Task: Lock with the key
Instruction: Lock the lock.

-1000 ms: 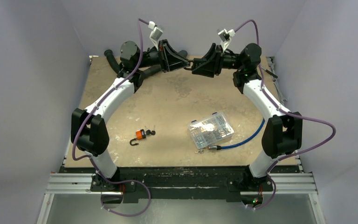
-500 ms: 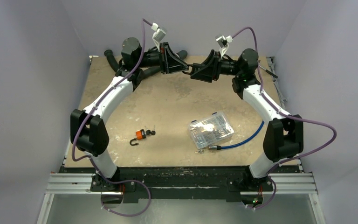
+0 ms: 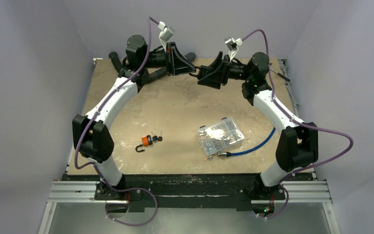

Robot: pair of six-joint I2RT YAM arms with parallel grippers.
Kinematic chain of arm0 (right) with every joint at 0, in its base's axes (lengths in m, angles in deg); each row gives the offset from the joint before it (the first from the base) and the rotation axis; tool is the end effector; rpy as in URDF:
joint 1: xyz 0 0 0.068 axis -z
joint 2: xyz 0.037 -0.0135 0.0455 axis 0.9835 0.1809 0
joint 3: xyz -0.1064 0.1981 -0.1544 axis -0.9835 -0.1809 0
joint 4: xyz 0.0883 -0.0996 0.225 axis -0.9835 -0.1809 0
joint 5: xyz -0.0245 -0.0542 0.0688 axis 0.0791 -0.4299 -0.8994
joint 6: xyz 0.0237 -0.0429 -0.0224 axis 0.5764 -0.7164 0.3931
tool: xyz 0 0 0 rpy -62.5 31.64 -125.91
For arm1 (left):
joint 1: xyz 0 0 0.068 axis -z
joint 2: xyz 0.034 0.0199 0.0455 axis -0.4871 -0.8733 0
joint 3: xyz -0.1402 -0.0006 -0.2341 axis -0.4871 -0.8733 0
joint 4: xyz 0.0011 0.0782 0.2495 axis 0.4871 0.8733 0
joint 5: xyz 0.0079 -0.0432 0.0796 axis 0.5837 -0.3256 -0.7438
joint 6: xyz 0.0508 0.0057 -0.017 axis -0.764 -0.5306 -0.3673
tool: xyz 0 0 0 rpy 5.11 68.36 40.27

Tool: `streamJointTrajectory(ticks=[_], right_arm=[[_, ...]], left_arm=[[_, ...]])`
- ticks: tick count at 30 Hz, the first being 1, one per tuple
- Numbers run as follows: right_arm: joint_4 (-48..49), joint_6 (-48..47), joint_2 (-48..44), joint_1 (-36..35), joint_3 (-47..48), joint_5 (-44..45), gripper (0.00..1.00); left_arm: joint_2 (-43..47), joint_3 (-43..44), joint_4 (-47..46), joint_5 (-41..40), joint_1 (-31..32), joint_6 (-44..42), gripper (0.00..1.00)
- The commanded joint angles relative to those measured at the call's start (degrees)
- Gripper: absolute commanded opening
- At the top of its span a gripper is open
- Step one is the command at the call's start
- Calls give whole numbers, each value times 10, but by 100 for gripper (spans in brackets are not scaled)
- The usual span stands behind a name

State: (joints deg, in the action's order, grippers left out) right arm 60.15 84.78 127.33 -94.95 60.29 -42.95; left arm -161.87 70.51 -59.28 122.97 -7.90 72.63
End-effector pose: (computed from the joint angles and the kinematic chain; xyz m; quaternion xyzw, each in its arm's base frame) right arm 0.3390 0.1277 0.3886 -0.3401 0.5706 0.6087 0.4339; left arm 0.3615 -0.1755 0.4204 0.3575 0.5811 -0.6080 0.4060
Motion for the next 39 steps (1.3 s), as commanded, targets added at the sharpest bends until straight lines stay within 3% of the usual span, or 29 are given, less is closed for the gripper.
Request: streamJointTrajectory(ticks=[1, 2, 6, 10, 17, 22, 33, 39], right_arm=[[2, -17, -30, -26, 8, -17, 70], [-17, -32, -33, -21, 9, -20, 77], [-144, -140, -46, 1, 21, -27, 82], [-270, -238, -52, 12, 41, -31, 84], [-371, -317, -44, 29, 64, -36, 84], [-613, -546, -8, 34, 171, -22, 82], [-822, -701, 35, 11, 245, -29, 67], [-874, -737, 51, 11, 265, -31, 44]], left_arm=[[8, 22, 13, -21, 12, -38, 0], [10, 22, 15, -20, 11, -40, 0], [14, 24, 47, -9, 9, -69, 0], [15, 23, 80, -2, 9, -98, 0], [16, 20, 103, 12, 8, -122, 0], [18, 20, 118, 17, 11, -134, 0], [17, 19, 119, 18, 19, -145, 0], [20, 19, 124, 19, 19, -150, 0]])
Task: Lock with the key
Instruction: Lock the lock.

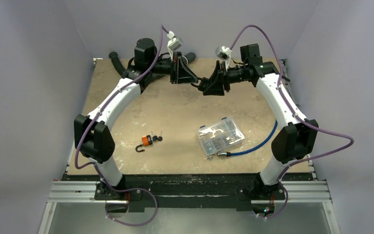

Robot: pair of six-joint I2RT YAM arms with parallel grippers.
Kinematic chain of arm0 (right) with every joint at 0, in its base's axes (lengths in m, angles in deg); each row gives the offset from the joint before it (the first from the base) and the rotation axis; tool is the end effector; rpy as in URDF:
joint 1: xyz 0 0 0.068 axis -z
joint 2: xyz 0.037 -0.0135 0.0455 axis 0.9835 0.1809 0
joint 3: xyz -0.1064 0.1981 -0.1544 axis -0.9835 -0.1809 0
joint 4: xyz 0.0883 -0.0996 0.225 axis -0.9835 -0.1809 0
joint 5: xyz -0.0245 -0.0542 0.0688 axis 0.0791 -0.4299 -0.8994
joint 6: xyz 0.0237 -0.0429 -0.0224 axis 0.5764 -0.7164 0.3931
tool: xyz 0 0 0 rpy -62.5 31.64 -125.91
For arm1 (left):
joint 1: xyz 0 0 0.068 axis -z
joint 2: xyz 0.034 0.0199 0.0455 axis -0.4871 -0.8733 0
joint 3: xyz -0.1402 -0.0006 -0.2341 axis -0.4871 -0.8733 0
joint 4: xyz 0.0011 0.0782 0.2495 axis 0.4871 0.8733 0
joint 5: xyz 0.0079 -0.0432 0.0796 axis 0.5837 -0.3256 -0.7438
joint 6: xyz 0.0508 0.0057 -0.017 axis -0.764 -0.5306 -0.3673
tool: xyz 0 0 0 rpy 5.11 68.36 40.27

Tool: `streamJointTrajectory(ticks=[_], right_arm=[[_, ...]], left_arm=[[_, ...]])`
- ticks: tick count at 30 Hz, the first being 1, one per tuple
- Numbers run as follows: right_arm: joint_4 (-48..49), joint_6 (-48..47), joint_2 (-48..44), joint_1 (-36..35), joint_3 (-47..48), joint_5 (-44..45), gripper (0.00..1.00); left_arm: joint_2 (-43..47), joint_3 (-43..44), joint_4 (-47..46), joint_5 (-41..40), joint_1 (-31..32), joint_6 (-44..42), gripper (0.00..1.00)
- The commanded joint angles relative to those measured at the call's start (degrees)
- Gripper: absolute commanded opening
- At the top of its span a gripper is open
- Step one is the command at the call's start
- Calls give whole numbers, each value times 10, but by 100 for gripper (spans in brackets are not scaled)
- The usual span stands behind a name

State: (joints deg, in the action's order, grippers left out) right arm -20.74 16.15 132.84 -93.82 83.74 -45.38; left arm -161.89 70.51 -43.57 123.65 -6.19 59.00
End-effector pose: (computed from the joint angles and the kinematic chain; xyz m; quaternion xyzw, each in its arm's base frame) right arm 0.3392 0.1209 0.3774 -0.4772 0.6192 0.4975 0.3759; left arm 0.3566 -0.1866 0.3962 0.3852 0.6096 -0.5861 0.3695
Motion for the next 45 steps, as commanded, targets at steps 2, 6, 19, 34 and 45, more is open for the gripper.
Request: streamJointTrajectory(ticks=[2, 6, 19, 34, 45], right_arm=[[-64, -48, -5, 0, 30, -7, 33], [-54, -43, -8, 0, 25, -1, 0], [558, 443, -128, 2, -202, 121, 0], [746, 451, -156, -73, -273, 487, 0], [784, 406, -147, -134, -281, 567, 0]], left_arm=[[21, 19, -26, 7, 2, -21, 0], [20, 21, -11, -32, -1, -29, 0], [43, 3, -56, -241, -45, 117, 95], [58, -3, -63, -346, -55, 267, 100], [64, -35, -69, -356, 10, 291, 100]])
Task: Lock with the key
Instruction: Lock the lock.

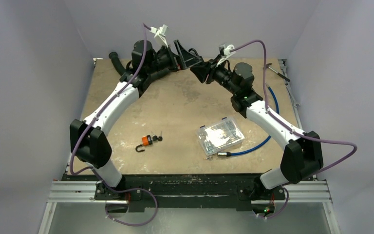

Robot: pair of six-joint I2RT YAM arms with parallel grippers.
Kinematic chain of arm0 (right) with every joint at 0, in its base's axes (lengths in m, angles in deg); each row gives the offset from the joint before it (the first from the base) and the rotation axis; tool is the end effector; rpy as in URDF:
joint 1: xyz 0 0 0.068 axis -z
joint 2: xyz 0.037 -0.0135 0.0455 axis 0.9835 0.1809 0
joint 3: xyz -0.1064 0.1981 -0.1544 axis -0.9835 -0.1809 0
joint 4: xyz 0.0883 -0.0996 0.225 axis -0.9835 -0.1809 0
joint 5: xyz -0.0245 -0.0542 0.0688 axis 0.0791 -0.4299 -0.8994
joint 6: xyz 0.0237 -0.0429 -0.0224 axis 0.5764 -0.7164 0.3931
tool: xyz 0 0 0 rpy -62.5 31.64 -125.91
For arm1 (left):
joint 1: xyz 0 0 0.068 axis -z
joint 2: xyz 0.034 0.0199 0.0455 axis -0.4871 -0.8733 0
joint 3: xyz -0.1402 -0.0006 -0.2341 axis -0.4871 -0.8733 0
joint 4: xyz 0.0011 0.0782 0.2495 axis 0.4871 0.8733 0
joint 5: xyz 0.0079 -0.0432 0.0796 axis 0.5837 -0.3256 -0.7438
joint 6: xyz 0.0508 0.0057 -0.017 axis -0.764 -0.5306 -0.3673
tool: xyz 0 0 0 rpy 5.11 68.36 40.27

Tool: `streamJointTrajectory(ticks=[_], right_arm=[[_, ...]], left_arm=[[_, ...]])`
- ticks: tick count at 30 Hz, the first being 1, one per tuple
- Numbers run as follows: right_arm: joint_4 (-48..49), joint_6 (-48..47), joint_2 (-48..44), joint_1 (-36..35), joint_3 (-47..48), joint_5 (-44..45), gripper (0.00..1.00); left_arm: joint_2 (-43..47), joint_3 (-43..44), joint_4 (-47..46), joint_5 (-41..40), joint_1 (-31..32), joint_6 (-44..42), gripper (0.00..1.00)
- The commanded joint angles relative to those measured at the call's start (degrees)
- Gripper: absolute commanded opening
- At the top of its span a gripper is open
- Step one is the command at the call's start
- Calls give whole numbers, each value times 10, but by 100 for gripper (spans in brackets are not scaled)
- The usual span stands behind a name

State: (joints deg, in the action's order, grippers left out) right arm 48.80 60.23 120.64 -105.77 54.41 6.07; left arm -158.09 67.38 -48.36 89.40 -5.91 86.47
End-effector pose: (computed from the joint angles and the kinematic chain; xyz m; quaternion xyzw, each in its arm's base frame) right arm 0.3126 0.1673 0.3787 -0.1817 0.6306 0.3794 0.6523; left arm 0.3598 -0.1754 0.4097 0.0507 0.7074 -0.5546 0.4353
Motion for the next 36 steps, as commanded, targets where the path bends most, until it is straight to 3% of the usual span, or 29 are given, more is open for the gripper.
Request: streamJointTrajectory(ticks=[1, 9, 11, 18, 24, 26, 28, 36], right_arm=[[86, -44, -27, -20, 12, 61, 0], [78, -104, -30, -48, 8, 105, 0], [81, -112, -31, -52, 5, 109, 0], [94, -134, -29, -61, -1, 137, 0], [107, -146, -25, -63, -6, 146, 0], [106, -141, -24, -63, -9, 128, 0], [100, -133, -25, -62, -11, 106, 12], [55, -137, -36, -60, -18, 48, 66]], left_arm=[[25, -4, -19, -16, 10, 14, 100], [20, -12, -38, -13, 26, 30, 100], [17, -15, -49, -6, 26, 39, 96], [-1, -24, -108, 27, 24, 92, 56], [-6, -43, -132, 32, 17, 118, 32], [-7, -45, -138, 35, 15, 120, 13], [-8, -44, -143, 39, 14, 116, 0], [-2, -29, -116, 46, 7, 68, 0]])
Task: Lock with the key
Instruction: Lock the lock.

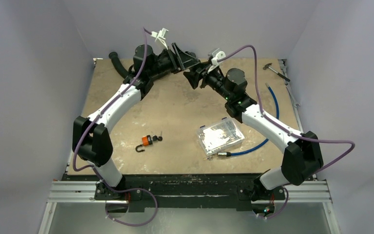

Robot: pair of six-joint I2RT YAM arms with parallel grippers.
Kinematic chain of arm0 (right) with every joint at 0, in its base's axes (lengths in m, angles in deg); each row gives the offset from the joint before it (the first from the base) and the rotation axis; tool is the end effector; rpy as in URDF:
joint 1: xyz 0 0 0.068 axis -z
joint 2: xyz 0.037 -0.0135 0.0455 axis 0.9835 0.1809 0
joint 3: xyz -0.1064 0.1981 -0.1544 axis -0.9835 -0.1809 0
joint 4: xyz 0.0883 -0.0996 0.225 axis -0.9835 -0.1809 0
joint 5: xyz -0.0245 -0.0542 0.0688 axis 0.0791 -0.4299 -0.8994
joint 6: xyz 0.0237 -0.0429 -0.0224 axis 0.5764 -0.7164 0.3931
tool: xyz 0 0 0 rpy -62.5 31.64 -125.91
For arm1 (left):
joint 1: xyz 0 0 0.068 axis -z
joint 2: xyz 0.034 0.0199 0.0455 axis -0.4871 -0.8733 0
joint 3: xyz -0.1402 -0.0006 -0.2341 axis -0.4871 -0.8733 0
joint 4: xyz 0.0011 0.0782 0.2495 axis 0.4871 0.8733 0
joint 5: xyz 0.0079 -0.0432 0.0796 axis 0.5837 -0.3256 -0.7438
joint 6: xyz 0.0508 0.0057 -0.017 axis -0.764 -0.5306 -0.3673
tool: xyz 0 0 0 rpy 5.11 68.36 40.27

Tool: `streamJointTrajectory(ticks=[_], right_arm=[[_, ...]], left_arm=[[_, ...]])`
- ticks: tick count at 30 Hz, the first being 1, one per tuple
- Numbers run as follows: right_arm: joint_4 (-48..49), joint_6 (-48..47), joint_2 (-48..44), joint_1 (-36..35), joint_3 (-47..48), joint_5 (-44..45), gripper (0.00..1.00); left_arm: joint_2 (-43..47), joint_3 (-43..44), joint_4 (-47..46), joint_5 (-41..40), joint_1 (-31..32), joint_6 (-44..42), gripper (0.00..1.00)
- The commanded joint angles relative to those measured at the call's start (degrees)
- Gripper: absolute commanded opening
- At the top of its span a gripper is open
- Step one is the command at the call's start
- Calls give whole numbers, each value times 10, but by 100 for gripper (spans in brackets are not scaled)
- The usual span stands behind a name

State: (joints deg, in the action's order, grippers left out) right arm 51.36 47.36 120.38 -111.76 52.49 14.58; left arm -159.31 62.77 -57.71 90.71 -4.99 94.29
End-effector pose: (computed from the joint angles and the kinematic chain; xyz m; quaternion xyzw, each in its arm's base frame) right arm 0.2957 0.1944 0.3732 -0.2291 0.6063 0.2973 0.7011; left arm 0.3632 -0.1847 0.3898 0.0278 0.6904 -0.5988 0.4049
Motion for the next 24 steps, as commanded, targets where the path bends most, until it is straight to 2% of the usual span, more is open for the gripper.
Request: streamJointTrajectory(ticks=[1, 5, 9, 13, 18, 21, 24], right_arm=[[21, -8, -35, 1, 2, -45, 70], [-8, 2, -41, 8, 4, -68, 82], [-60, 23, -45, 30, 14, -110, 87], [-111, 40, -54, 60, 20, -175, 79], [-154, 42, -51, 78, 28, -229, 62], [-146, 46, -50, 78, 27, -229, 53], [-141, 43, -48, 78, 30, -199, 51]], left_arm=[[11, 16, -23, 33, -4, -11, 0], [10, 20, -28, 34, -16, -13, 0], [10, 28, -36, 40, -26, -29, 0], [15, 27, -28, 39, -31, -38, 0], [16, 24, -39, 36, -32, -31, 0], [15, 25, -41, 33, -32, -29, 0], [14, 24, -39, 28, -32, -28, 0]])
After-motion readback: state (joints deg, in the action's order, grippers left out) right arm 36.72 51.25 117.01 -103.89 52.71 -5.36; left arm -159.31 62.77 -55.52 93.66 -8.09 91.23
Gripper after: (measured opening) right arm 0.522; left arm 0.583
